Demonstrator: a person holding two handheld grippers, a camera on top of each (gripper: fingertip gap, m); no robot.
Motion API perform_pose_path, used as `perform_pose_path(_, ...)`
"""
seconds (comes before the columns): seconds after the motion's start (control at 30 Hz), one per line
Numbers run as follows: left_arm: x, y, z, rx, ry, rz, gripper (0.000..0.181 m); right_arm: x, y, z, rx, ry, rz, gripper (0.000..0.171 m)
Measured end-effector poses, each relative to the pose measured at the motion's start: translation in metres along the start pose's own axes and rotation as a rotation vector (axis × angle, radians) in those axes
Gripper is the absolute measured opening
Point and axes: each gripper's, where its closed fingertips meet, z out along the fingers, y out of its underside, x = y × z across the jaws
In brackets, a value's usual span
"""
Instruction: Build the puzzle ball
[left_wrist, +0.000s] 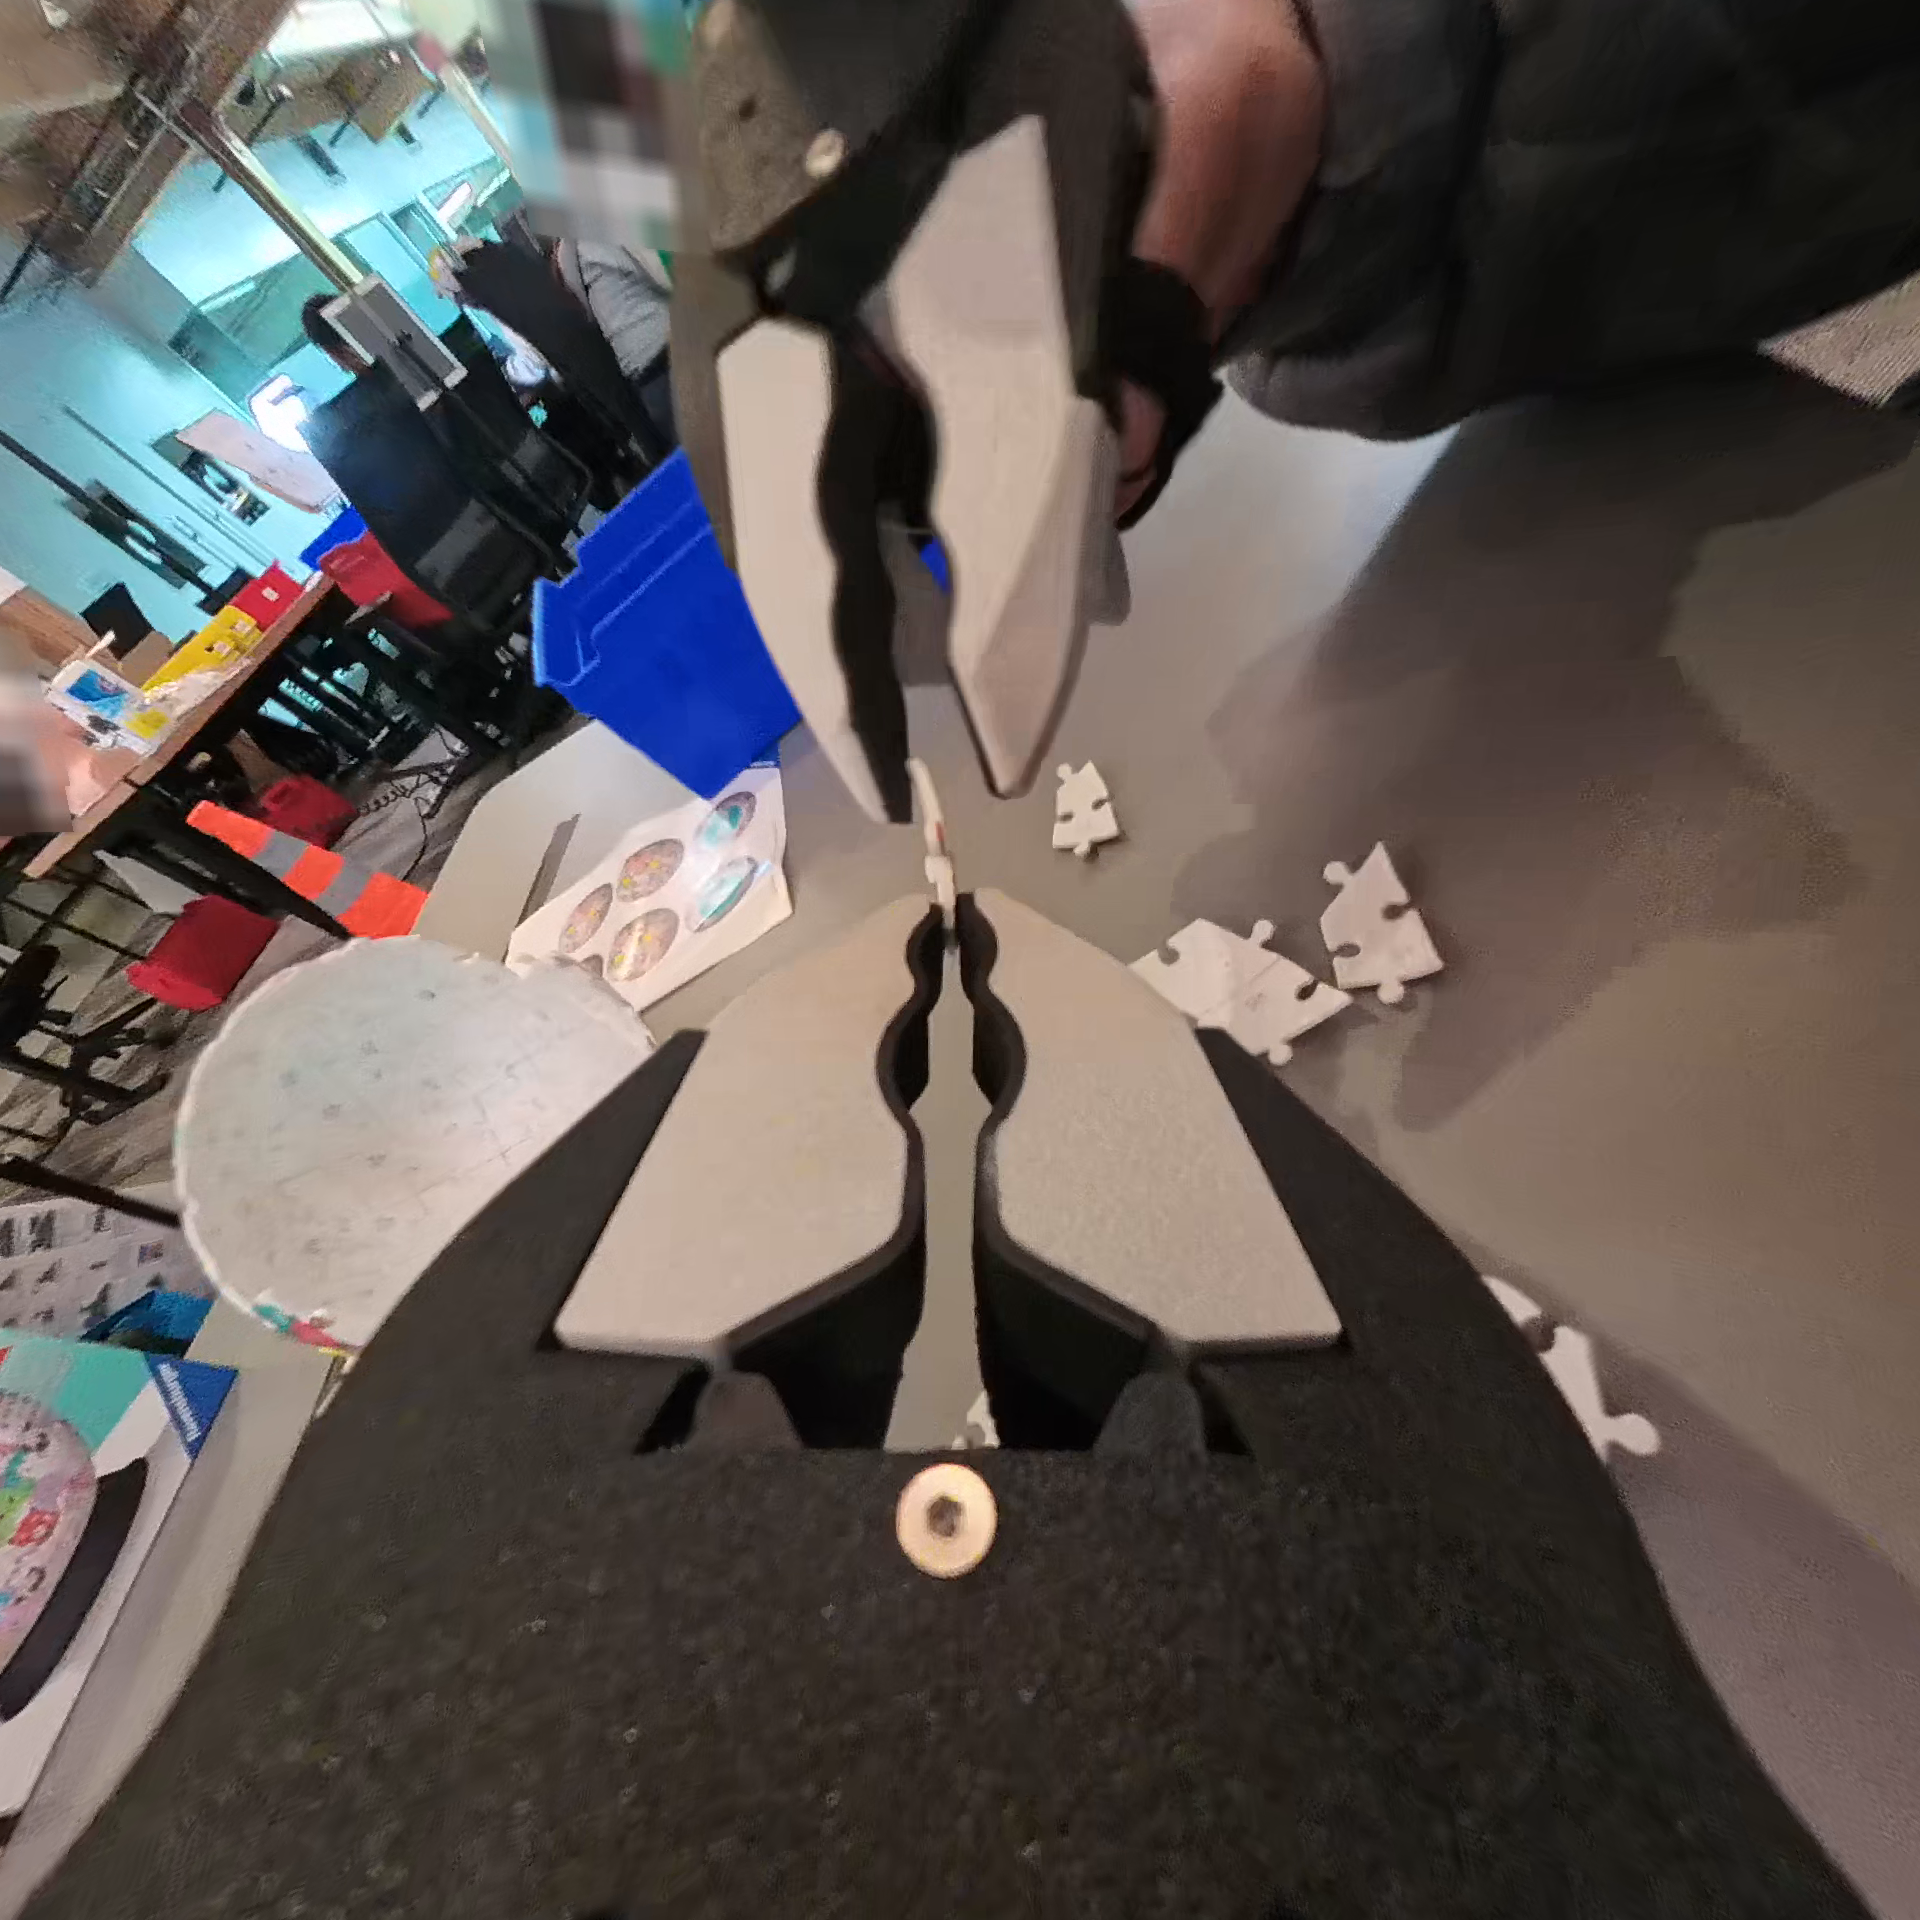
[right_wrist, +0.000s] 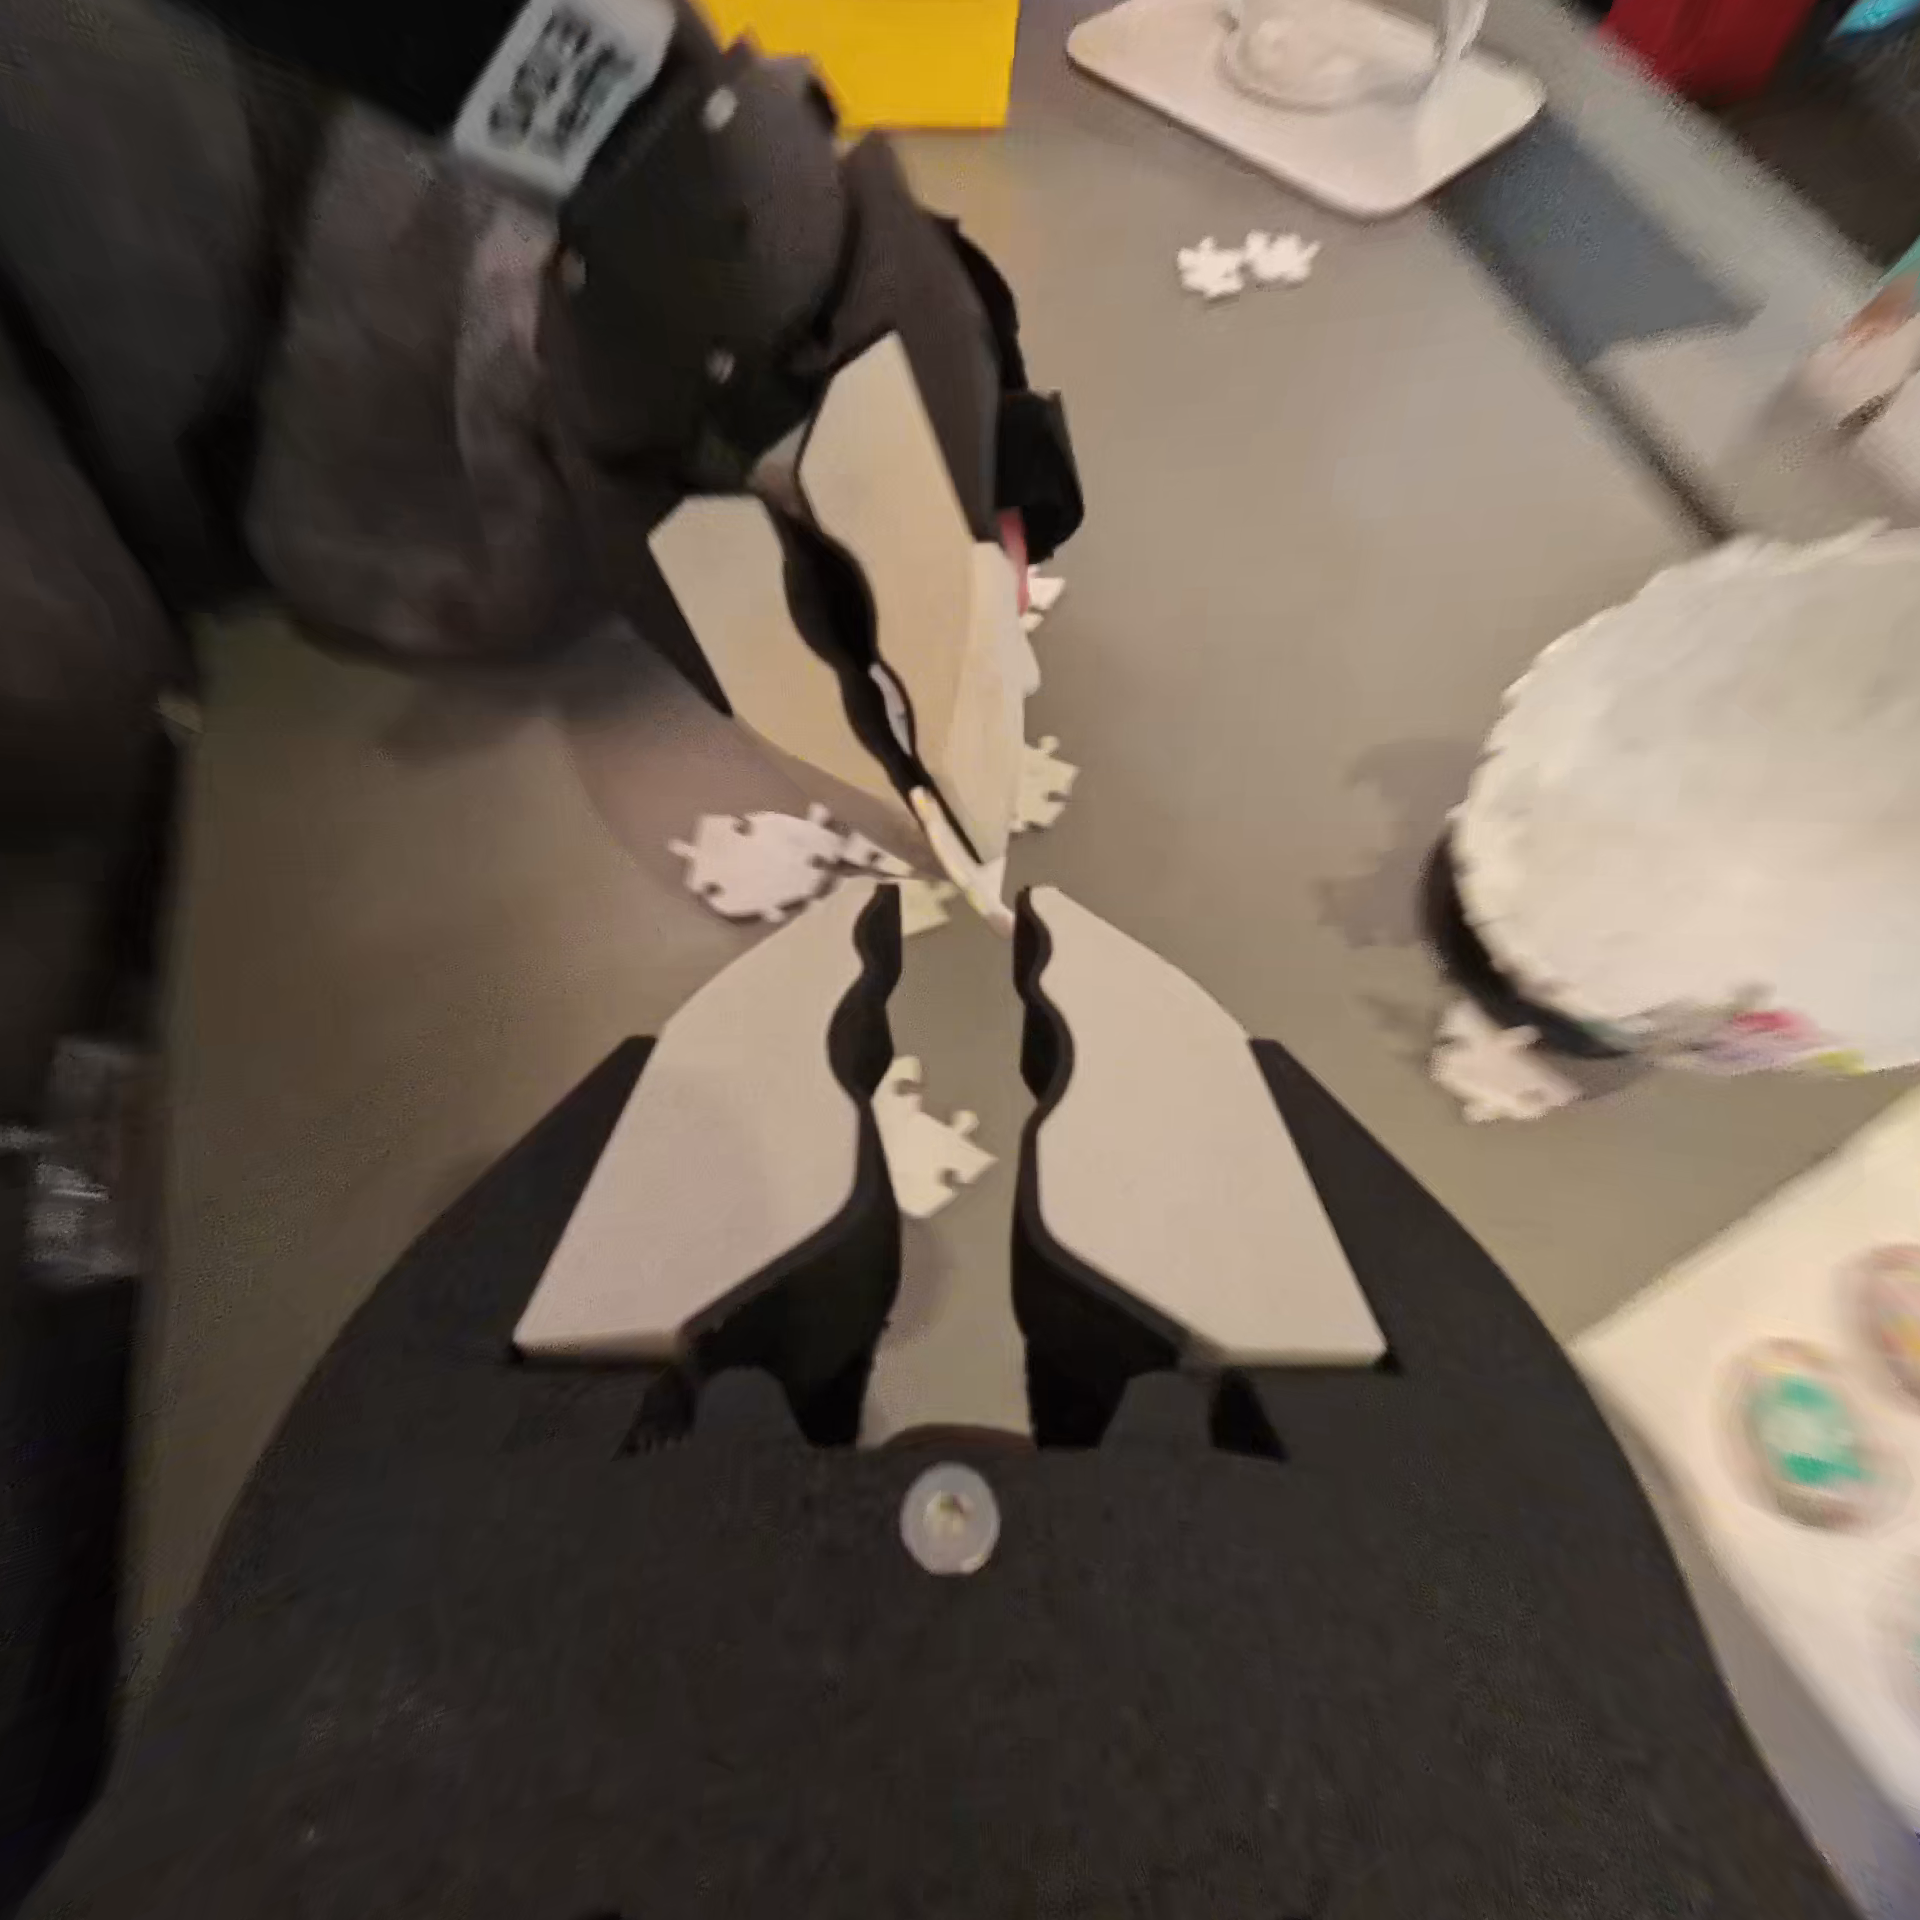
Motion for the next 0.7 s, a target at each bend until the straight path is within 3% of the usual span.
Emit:
perform_pose_path(0.13, 0.001, -0.004, -0.003, 0.061, 0.027, -0.014, 0.002, -0.002, -0.004, -0.001, -0.078, 0.196, -0.299, 0.016)
perform_pose_path(0.4, 0.009, 0.000, -0.003, 0.105, 0.064, 0.065, 0.002, -0.003, -0.001, -0.005, -0.142, 0.116, -0.446, 0.008)
perform_pose_path(0.7, 0.008, 0.004, -0.005, 0.127, 0.094, 0.021, 0.002, -0.005, -0.001, 0.004, -0.165, 0.039, -0.533, 0.003)
